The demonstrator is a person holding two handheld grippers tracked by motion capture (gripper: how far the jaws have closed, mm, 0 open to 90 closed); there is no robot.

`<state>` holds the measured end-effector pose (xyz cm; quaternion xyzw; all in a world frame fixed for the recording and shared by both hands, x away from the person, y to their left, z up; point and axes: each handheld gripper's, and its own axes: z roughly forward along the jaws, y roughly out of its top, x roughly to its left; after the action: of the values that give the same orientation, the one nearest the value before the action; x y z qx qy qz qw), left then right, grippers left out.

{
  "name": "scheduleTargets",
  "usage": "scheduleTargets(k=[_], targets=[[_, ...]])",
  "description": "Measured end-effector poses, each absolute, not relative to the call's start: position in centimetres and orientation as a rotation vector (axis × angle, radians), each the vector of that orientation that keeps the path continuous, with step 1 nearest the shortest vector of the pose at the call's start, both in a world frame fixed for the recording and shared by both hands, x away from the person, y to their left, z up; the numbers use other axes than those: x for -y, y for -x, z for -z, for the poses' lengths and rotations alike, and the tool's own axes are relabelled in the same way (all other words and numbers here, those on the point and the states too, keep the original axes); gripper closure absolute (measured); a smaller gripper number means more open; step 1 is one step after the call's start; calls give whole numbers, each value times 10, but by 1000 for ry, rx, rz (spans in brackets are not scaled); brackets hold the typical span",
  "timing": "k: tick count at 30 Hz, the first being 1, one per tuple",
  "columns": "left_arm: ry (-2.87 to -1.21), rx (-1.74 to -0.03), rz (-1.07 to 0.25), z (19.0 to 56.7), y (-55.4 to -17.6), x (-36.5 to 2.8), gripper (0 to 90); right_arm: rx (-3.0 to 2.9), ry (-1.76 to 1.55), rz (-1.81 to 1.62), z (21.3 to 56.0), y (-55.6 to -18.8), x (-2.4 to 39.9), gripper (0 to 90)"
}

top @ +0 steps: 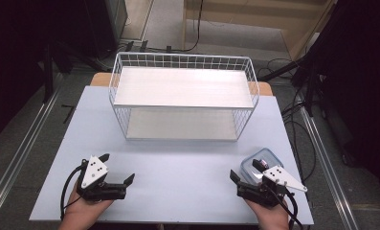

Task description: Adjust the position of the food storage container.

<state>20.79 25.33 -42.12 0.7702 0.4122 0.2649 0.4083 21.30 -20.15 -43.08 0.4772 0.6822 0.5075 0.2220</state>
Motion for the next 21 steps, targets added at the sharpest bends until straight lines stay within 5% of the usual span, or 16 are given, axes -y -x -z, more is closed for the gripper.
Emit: scheduleTargets(k=[17,21], targets=[[-1914,-1050,-643,420,-207,-256,0,-1871,-1323,-1390,431,-213,215,92],[-1902,-1056,-662,420,-207,-257,0,-1867,-1357,-1345,431,-217,229,246]])
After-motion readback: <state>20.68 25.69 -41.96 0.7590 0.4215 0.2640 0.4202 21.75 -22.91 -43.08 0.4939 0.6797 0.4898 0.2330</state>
